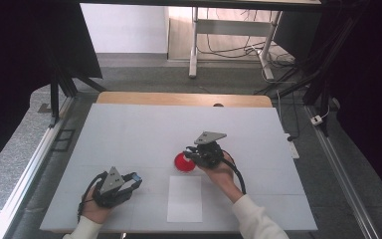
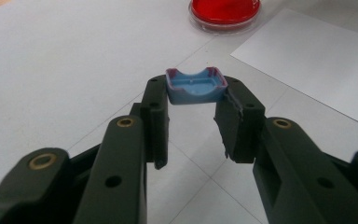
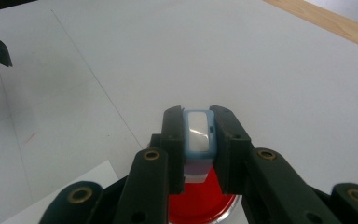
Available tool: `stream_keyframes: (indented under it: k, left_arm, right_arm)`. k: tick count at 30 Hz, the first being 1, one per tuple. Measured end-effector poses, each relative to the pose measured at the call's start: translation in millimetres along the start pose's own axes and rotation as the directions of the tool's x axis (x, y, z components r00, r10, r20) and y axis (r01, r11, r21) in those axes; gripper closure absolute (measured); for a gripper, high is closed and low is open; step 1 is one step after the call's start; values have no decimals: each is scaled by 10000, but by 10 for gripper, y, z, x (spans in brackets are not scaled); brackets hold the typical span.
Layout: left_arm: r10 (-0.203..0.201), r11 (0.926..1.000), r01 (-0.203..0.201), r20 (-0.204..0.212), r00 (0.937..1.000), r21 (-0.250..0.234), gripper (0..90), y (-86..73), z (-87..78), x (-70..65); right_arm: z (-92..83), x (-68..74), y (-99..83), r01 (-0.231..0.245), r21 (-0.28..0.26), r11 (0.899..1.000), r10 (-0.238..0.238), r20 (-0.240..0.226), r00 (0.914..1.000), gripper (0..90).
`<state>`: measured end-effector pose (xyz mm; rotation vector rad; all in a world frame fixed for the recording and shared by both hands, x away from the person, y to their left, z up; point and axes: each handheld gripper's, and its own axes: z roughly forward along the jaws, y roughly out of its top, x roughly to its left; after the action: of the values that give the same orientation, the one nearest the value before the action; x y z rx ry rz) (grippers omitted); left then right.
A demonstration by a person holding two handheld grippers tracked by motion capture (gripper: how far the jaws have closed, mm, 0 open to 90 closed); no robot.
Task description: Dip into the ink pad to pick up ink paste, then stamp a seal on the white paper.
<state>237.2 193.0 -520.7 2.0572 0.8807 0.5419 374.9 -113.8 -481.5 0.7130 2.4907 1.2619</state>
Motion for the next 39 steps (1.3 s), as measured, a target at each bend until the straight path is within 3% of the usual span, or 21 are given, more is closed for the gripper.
stream_keyframes:
  k: [21,39]
  left_arm:
    - [-20,10000,20,-91,10000,-16,649,-5,-5,0]
    - [30,10000,-30,-35,10000,4,649,4,9,-9]
  right_arm:
    - [-325,214,-27,33,-867,9962,-66,-380,9993,752]
    - [-432,268,-127,-3,-744,9972,-34,-496,9988,752]
